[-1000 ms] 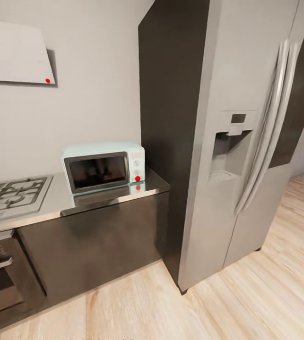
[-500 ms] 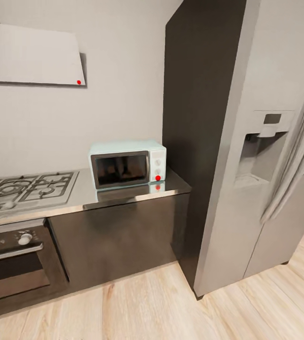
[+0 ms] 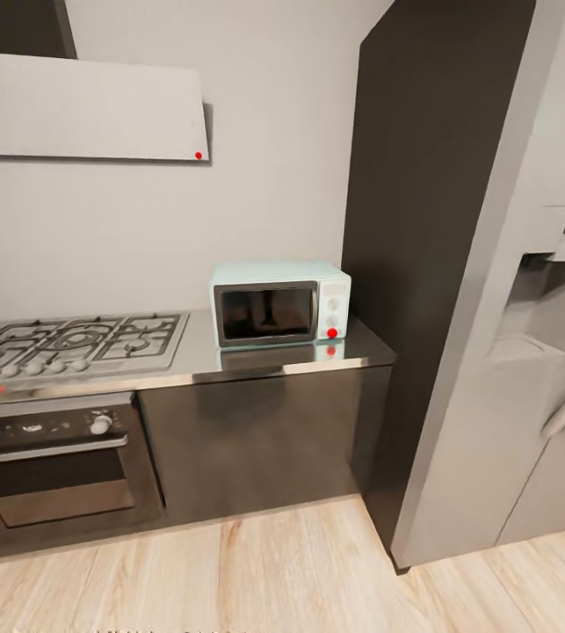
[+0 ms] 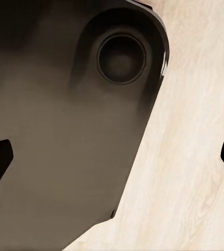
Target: In the kitchen, take the popcorn bag from the countertop, put it into the microwave, and heat it until the popcorn is cooked so the cooked popcorn ends up inside the bag.
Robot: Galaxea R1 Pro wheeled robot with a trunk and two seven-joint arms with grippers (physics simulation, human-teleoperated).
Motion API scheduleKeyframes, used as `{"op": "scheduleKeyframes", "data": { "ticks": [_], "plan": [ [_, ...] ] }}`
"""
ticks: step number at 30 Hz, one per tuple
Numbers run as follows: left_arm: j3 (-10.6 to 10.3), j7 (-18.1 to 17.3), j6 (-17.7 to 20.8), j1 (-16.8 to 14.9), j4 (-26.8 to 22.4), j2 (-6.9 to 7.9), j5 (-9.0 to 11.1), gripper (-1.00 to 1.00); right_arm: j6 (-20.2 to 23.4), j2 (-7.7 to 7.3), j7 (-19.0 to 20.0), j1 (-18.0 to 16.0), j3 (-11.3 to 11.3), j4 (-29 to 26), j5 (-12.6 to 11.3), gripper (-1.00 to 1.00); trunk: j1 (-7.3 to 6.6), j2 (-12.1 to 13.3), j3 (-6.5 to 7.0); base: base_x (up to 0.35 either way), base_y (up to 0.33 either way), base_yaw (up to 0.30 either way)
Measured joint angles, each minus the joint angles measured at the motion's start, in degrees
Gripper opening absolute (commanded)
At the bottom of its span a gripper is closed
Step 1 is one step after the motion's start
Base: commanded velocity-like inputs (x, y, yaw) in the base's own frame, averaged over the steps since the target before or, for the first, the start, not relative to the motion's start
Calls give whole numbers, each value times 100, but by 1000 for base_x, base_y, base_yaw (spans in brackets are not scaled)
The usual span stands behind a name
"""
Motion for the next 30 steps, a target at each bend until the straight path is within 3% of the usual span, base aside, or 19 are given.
{"op": "scheduleKeyframes", "data": {
  "ticks": [19,20,23,30],
  "plan": [
    [-14,0,4,0,9,-11,-47,100,-8,-8,0,0,-11,0,-41,100,0,0,0,0,0,271],
    [-15,0,4,0,9,-13,-54,100,-20,-11,0,0,-21,0,-92,100,0,0,0,0,0,71],
    [-16,0,6,0,8,-15,-67,100,-167,-32,0,0,-138,1,-608,100,0,0,0,0,0,15],
    [-16,6,33,0,10,-9,-16,100,-174,-26,3,0,-129,2,-637,100,-3,-1,0,151,0,0]
  ]
}}
